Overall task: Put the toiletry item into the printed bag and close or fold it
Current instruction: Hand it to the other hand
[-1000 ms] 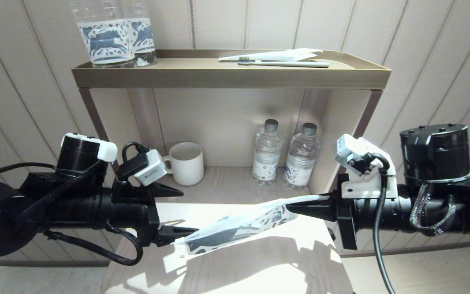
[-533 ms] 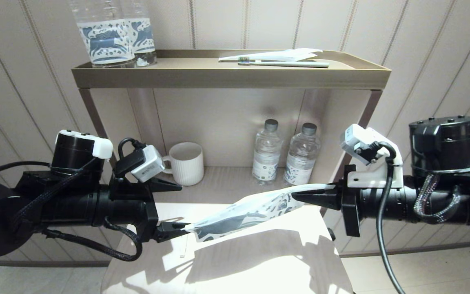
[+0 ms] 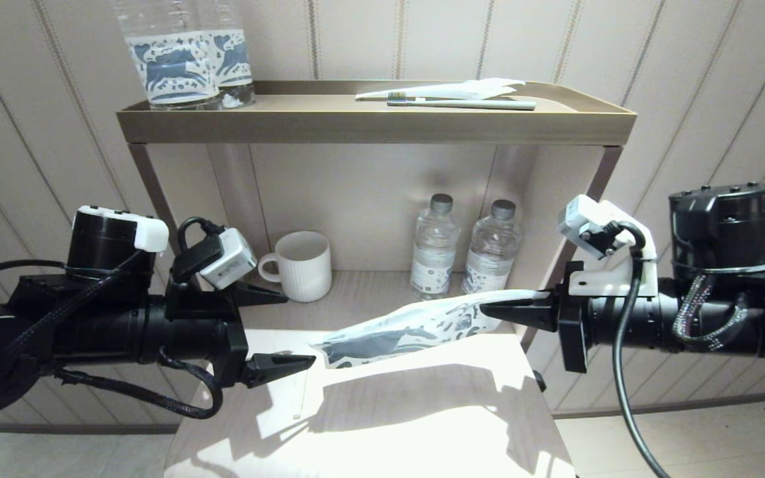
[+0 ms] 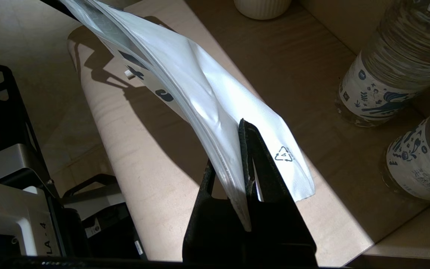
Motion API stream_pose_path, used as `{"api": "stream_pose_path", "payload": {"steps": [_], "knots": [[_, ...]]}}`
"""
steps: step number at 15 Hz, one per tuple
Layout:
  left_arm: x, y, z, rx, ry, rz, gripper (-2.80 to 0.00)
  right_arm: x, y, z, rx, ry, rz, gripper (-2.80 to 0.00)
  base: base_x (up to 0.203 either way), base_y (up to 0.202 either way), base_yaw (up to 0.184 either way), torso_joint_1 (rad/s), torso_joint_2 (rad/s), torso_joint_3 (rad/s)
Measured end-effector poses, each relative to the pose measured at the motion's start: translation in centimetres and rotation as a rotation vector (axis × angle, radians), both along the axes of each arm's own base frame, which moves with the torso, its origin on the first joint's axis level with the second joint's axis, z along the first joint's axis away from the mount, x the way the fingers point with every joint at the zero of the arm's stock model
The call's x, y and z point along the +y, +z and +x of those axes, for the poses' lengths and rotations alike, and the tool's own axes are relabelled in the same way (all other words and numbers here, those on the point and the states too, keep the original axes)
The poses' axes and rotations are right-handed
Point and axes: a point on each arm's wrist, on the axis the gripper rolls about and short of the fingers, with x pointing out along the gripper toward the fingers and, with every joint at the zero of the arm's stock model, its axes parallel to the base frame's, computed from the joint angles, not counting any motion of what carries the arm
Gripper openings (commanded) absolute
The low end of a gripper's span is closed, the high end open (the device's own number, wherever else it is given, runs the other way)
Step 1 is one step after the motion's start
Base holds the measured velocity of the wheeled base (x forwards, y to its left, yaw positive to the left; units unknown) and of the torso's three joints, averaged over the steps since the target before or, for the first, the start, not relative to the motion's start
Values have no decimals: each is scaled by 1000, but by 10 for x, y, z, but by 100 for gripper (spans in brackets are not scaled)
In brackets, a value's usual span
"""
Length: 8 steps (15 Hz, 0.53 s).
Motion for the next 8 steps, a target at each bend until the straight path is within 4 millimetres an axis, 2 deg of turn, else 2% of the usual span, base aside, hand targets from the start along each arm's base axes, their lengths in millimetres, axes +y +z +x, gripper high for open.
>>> {"api": "stream_pose_path", "payload": {"steps": [8], "knots": [[-17, -8, -12, 30, -78, 9, 0, 4, -7, 2, 24, 12, -9, -280, 0, 0, 0, 0, 0, 0]]}}
